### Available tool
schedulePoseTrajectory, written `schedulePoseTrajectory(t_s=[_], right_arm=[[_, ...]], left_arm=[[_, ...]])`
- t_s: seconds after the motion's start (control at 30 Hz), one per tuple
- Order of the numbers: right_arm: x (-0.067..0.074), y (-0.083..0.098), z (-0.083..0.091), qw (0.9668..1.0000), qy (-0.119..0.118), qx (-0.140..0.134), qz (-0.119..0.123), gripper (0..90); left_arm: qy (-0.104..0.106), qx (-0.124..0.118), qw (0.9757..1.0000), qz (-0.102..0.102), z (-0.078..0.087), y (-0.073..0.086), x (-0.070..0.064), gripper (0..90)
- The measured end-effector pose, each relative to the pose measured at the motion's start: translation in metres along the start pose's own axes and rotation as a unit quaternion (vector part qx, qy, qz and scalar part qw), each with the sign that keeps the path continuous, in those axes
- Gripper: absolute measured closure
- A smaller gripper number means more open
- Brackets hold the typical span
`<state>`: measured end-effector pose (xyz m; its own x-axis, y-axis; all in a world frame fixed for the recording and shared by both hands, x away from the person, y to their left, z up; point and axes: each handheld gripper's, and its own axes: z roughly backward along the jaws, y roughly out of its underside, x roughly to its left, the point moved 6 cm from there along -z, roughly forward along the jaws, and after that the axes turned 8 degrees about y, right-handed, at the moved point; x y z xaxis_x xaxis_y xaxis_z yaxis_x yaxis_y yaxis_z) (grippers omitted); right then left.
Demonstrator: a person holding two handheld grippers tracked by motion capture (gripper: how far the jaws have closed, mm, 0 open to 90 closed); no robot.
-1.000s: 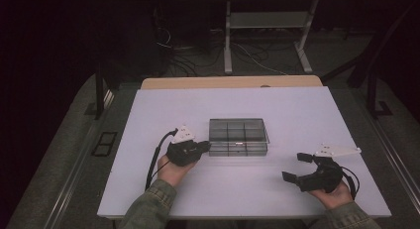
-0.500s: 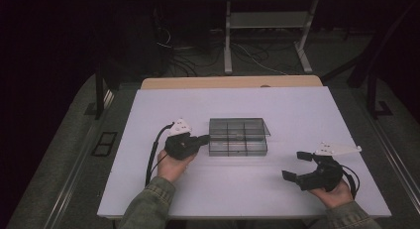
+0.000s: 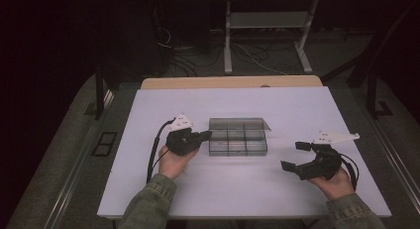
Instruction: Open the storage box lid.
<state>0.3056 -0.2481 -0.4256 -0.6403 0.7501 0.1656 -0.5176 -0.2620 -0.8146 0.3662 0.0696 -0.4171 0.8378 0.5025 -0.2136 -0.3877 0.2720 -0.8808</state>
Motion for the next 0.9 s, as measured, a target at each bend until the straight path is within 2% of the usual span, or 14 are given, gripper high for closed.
schedulePoseTrajectory(t_s=[0.33, 0.6, 0.9], right_arm=[[-0.002, -0.021, -0.02, 0.9998, -0.01, 0.017, 0.01, 0.5], [0.001, -0.035, -0.037, 0.9993, -0.018, 0.027, 0.02, 0.5], [-0.004, -0.061, -0.045, 0.9994, -0.018, 0.019, 0.024, 0.5]], left_arm=[[-0.003, -0.003, 1.0, 0.002, -0.002, -0.012, 0.005, 88.8], [-0.008, -0.002, 0.9999, -0.007, -0.001, -0.024, 0.009, 88.8], [-0.012, -0.003, 0.9999, -0.012, 0.001, -0.038, 0.013, 88.8]])
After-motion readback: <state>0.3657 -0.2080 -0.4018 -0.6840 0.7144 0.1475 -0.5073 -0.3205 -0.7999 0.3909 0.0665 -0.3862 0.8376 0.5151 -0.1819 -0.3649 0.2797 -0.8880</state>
